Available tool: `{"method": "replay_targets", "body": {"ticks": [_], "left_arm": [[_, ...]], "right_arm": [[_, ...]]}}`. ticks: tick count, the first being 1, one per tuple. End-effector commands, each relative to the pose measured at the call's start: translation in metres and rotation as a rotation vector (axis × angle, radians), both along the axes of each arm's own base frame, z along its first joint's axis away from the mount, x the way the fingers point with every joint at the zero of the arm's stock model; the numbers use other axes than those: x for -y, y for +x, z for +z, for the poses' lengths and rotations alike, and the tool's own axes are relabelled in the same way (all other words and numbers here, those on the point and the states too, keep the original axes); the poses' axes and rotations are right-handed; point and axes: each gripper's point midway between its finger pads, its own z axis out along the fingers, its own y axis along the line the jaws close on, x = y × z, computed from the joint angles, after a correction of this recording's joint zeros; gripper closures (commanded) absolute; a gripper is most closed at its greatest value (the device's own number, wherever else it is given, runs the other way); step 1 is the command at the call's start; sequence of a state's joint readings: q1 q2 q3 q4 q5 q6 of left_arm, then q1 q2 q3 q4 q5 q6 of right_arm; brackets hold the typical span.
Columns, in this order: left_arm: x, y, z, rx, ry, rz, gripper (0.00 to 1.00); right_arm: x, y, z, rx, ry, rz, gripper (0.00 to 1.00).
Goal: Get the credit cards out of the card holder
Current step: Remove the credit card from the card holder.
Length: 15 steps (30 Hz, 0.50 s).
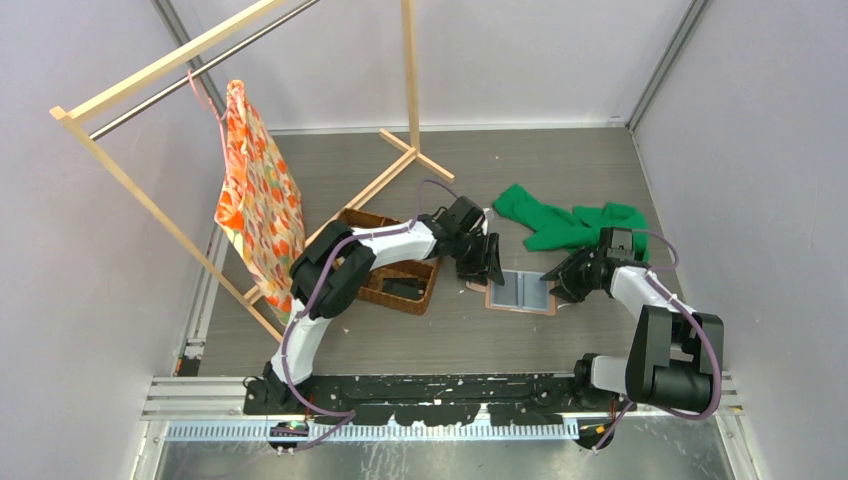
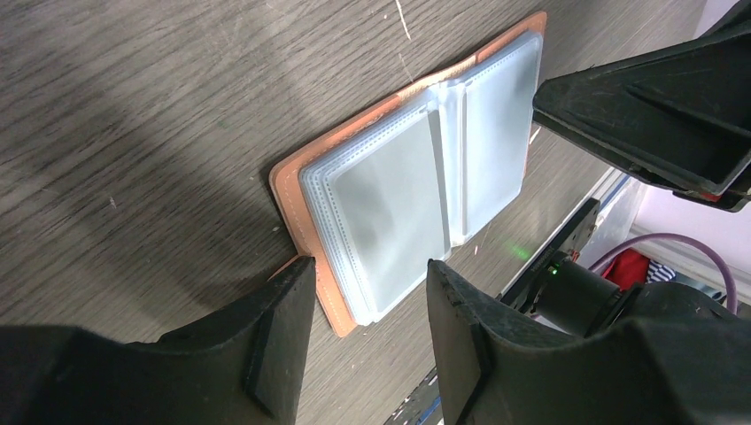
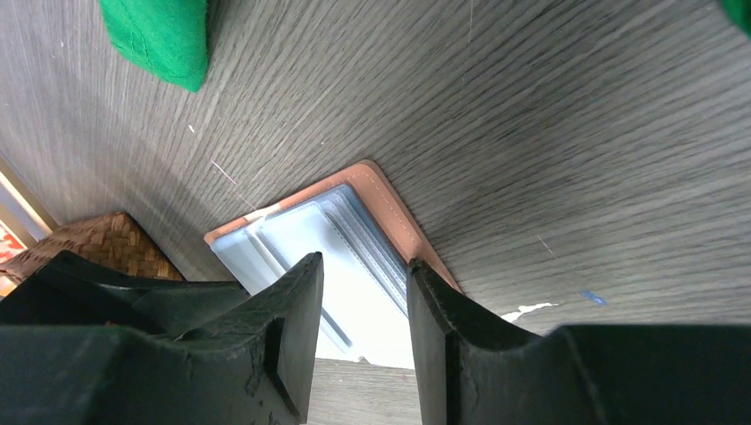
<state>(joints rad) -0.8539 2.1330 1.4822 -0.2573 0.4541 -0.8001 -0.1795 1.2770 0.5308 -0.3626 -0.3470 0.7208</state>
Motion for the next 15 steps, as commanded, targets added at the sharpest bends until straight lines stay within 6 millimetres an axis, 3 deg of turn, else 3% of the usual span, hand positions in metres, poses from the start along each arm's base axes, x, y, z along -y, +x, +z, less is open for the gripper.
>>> {"method": "replay_targets", "body": {"ticks": [1,15], "left_arm": [[0.003,0.001,0.007,0.022,-0.035,-0.013,0.49],[0.006,0.0,0.007,0.015,-0.053,-0.014,0.49]], "right_arm": [[-0.008,0.0,0.0,0.026,0.047,0.018,0.55],[-0.029,-0.005,0.034,0.106,0.161,0.053,0.55]]}}
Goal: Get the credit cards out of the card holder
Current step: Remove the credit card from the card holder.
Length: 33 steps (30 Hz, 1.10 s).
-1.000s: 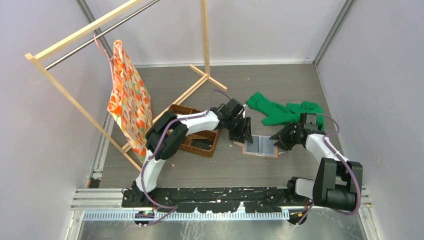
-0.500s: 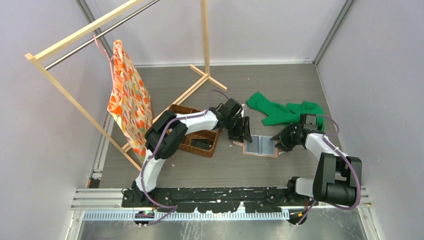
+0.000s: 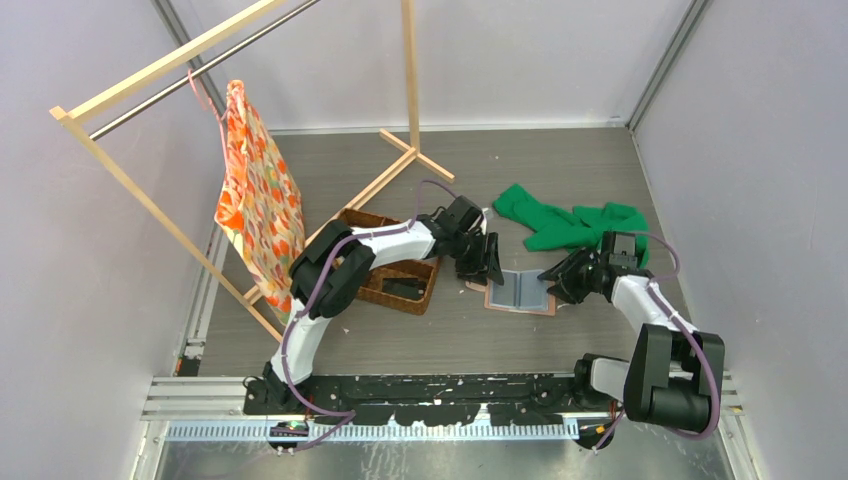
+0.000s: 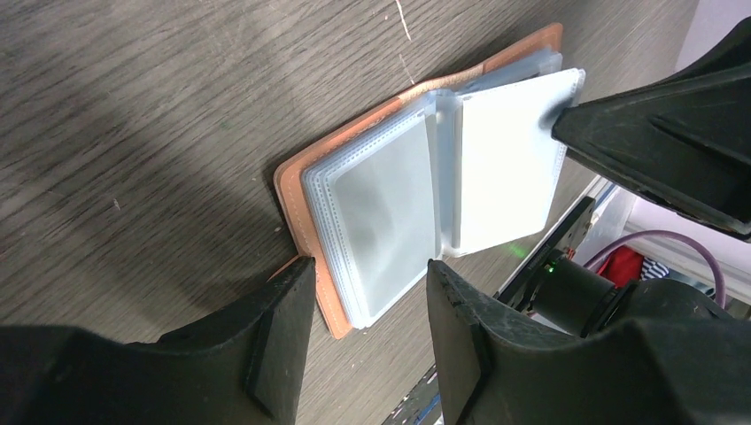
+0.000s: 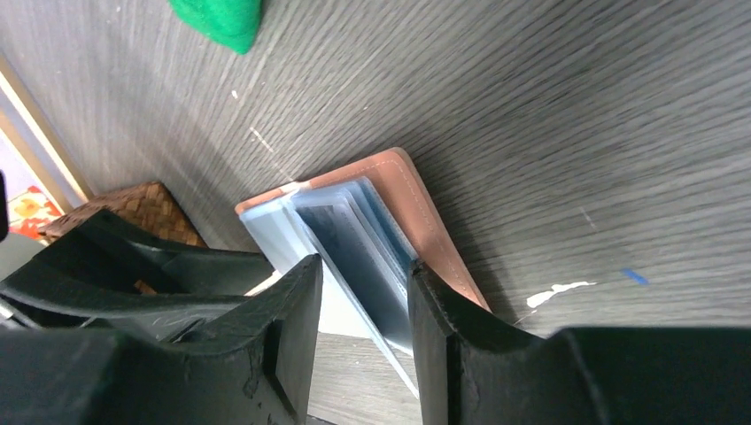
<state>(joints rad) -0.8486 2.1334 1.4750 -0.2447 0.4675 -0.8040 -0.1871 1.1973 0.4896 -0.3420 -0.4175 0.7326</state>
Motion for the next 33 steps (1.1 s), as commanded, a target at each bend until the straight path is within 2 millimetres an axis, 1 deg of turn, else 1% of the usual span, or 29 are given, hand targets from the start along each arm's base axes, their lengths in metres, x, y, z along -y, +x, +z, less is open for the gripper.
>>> {"method": "replay_targets", "body": {"ticks": [1,6,15,22,27,33], "left_arm": [[0.006,0.0,0.008,0.022,-0.043,-0.012,0.49],[0.008,0.001,0.014,0.031,-0.056,-0.014,0.49],[0.009,0.001,0.024,0.041,-0.07,-0.018,0.49],[0.009,0.0,0.037,0.053,-0.091,-0.026,0.49],[0.009,0.0,0.048,0.071,-0.103,-0.028,0.49],[0.007,0.001,0.052,0.077,-0.108,-0.025,0.49]], "right_arm": [[-0.02,-0.002,0.025,0.048,0.107,0.041,0.55],[-0.026,-0.002,0.036,0.068,0.121,0.053,0.55],[-0.037,0.002,0.043,0.083,0.135,0.074,0.55],[-0.045,0.005,0.048,0.098,0.127,0.112,0.54],[-0.048,0.008,0.052,0.109,0.122,0.117,0.54],[-0.047,0.011,0.056,0.119,0.114,0.109,0.54]]}}
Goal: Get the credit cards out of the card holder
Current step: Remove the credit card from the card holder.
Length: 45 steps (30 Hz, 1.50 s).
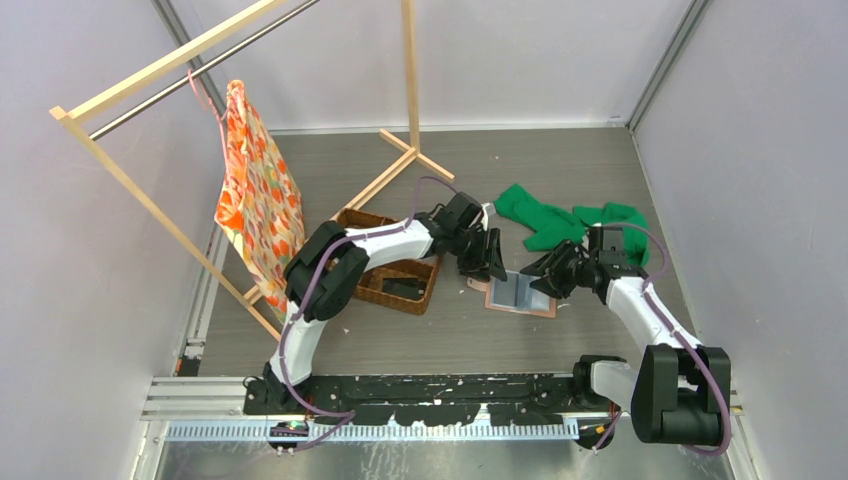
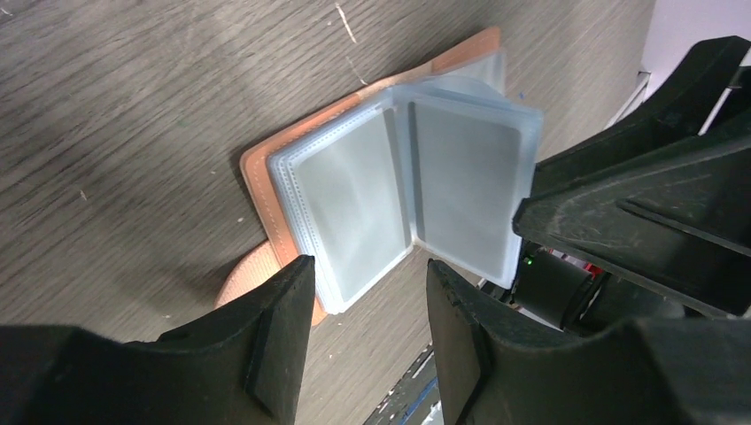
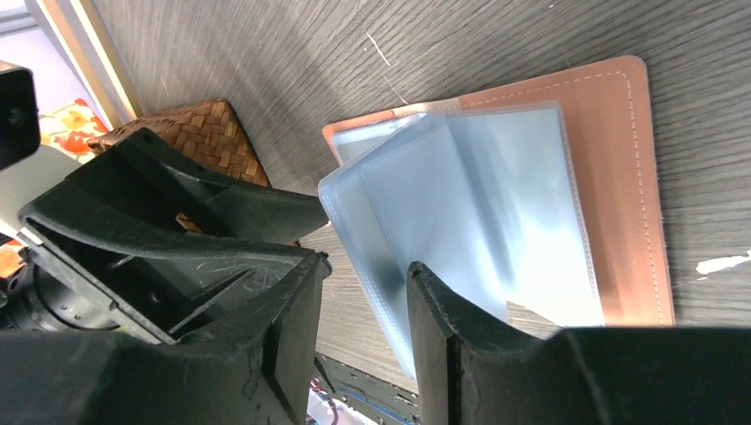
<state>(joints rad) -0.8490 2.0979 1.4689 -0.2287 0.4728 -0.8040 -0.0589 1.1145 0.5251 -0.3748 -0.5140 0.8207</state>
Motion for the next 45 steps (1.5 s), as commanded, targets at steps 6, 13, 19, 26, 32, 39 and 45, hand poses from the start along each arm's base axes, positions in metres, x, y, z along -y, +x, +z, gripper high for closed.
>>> {"method": "replay_targets", "body": {"ticks": [6,13,19,26,32,39,45], "left_arm": [[0.004,-0.001,0.041,0.059,-0.082,-0.022,0.49],[0.002,0.001,0.052,0.092,-0.1,-0.009,0.49],[0.001,-0.001,0.049,0.086,-0.103,-0.005,0.49],[0.001,-0.002,0.053,0.09,-0.113,-0.011,0.49],[0.001,-0.003,0.053,0.086,-0.117,-0.016,0.49],[0.002,-0.003,0.053,0.086,-0.12,-0.016,0.49],[0.002,-0.003,0.052,0.082,-0.121,-0.019,0.49]], "right_arm": [[0.007,0.017,0.023,0.071,-0.046,-0.019,0.54],[0.003,0.021,0.027,0.081,-0.029,-0.003,0.54],[-0.001,0.02,0.027,0.083,-0.025,0.01,0.54],[0.001,0.021,0.026,0.082,-0.041,-0.006,0.54],[0.003,0.021,0.024,0.075,-0.052,-0.015,0.54],[0.003,0.022,0.026,0.082,-0.047,-0.011,0.54],[0.003,0.022,0.023,0.076,-0.051,-0.013,0.57]]}}
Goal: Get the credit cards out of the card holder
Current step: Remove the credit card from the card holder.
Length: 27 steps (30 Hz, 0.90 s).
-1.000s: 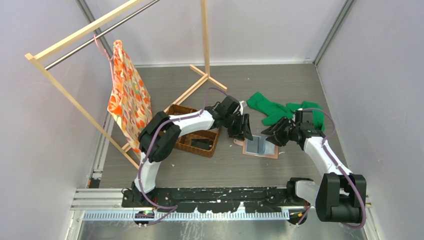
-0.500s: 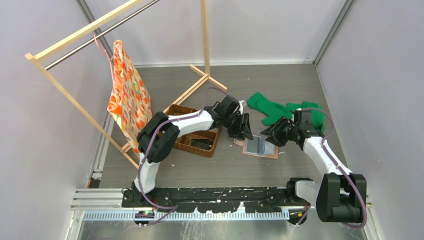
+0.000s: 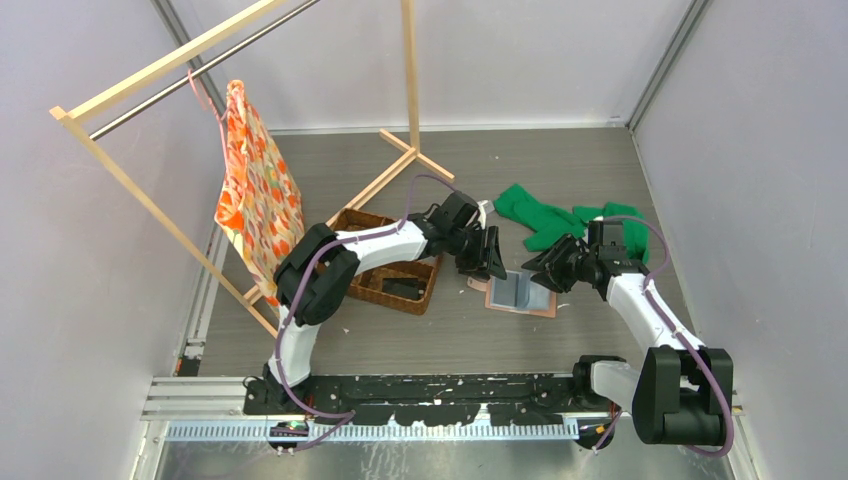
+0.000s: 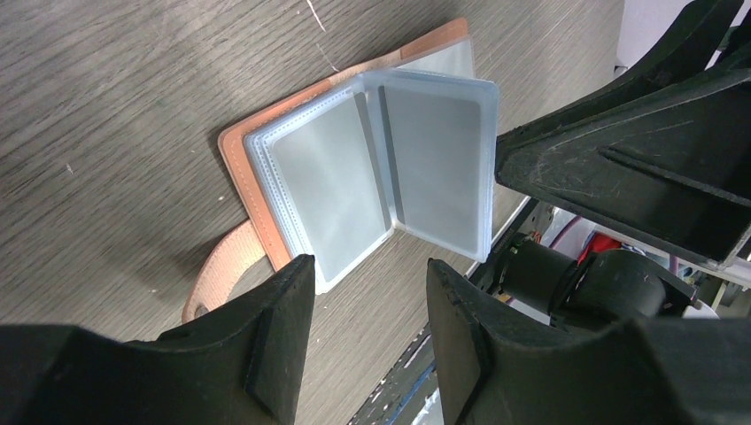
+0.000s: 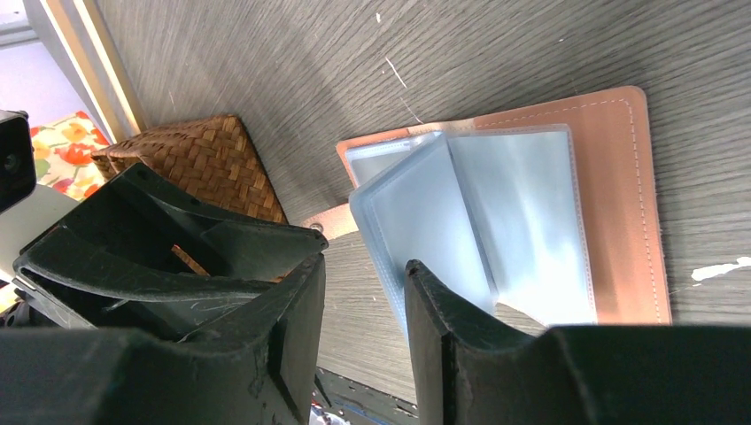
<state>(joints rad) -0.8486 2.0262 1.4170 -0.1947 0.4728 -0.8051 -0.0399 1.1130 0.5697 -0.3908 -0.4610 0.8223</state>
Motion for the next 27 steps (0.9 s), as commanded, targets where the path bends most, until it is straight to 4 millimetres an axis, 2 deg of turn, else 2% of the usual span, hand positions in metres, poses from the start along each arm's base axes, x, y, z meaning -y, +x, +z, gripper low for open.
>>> {"method": "replay_targets", "body": {"ticks": [1,13,27], "left_arm": [[0.006,0.0,0.032,0.046,-0.08,-0.02,0.49],[0.008,-0.001,0.034,0.045,-0.092,-0.026,0.49],[0.009,-0.001,0.036,0.044,-0.1,-0.034,0.5]], "right_arm": [[0.0,0.011,0.013,0.047,-0.008,0.001,0.59],[-0.002,0.009,0.004,0.026,-0.002,0.01,0.77],[-0.003,0.007,-0.006,0.0,-0.012,0.017,0.86]]}}
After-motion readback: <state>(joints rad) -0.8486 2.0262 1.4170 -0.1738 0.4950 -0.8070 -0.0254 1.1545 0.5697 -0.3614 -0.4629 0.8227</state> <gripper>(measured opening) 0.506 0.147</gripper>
